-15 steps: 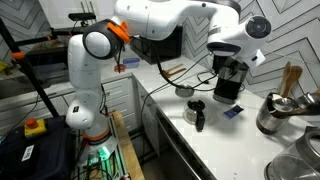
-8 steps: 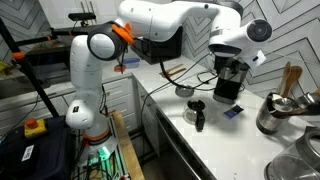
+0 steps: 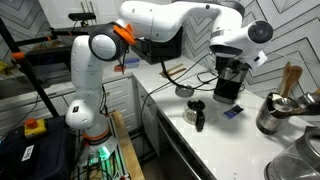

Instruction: Remove the silver plate from the top of coffee maker, then open the lid of coffee maker

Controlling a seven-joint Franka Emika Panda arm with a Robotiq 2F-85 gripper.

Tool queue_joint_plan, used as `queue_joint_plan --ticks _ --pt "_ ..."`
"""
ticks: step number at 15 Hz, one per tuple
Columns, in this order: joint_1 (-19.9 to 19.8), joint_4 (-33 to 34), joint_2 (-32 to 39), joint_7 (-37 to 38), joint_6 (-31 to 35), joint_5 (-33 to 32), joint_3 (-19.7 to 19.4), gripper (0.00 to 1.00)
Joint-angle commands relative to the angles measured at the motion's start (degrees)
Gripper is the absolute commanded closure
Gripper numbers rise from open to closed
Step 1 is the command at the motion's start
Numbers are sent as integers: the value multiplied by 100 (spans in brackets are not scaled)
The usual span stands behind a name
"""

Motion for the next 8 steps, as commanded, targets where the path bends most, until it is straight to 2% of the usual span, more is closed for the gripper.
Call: queue_joint_plan --ticks 1,8 --pt "-126 103 110 -141 -3 160 93 0" --pt "-106 210 121 -173 2 182 129 0"
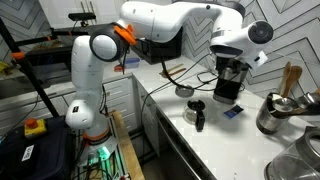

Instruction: Remove the silver plate from the top of coffee maker, then open the lid of coffee maker

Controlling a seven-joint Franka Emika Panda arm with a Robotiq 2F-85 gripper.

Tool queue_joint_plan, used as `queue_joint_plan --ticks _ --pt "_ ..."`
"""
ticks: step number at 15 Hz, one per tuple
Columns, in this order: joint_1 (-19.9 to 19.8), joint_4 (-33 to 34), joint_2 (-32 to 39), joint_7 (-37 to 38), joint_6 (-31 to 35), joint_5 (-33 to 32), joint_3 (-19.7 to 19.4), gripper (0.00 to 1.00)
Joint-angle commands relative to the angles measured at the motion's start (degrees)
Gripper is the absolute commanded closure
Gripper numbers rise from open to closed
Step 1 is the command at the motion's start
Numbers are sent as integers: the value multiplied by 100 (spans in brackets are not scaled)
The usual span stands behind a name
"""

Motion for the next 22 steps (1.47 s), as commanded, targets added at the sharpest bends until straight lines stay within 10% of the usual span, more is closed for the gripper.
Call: queue_joint_plan --ticks 1,22 --pt "-81 213 79 -112 1 117 113 0" --pt "142 2291 913 -3 -108 -630 469 0"
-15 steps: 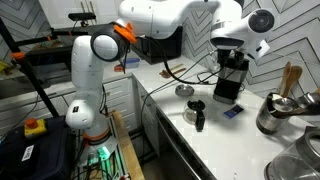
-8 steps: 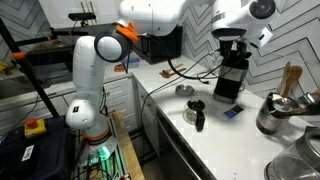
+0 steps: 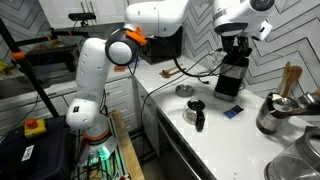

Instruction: Remove the silver plate from the top of coffee maker, then open the lid of coffee maker

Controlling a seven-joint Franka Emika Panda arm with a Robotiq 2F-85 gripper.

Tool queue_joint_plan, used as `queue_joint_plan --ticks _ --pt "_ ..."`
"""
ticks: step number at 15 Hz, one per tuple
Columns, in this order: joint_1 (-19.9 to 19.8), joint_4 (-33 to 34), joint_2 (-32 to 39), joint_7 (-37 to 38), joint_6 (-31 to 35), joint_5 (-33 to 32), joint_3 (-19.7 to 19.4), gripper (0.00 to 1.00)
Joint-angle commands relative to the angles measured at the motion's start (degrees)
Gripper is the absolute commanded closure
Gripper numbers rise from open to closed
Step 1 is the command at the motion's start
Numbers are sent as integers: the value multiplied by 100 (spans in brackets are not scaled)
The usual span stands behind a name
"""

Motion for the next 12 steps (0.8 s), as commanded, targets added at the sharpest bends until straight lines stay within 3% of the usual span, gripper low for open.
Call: queue_joint_plan --ticks 1,12 --pt "52 525 323 -22 -107 -190 5 0" --pt "257 977 588 -610 12 -675 29 0"
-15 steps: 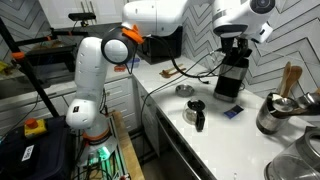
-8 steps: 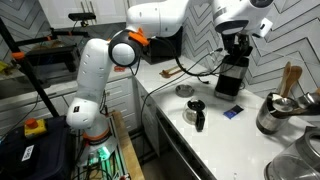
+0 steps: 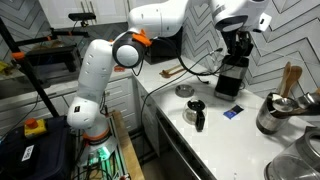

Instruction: Remove the silver plate from the top of coffee maker, then open the lid of coffee maker

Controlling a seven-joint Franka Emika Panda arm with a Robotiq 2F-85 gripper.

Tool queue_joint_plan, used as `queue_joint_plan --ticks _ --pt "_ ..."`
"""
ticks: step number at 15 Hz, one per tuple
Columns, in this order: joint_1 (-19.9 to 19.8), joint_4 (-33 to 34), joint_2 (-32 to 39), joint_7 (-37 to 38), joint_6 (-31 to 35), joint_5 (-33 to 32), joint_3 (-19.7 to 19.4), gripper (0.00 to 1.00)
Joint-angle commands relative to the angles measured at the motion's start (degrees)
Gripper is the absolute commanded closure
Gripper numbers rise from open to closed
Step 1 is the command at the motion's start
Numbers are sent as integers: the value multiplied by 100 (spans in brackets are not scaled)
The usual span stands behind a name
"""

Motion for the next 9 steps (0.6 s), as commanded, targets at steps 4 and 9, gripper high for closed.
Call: queue_joint_plan --ticks 4,9 --pt "128 386 259 -609 2 -146 17 0" --pt "202 557 361 -936 184 -119 0 0"
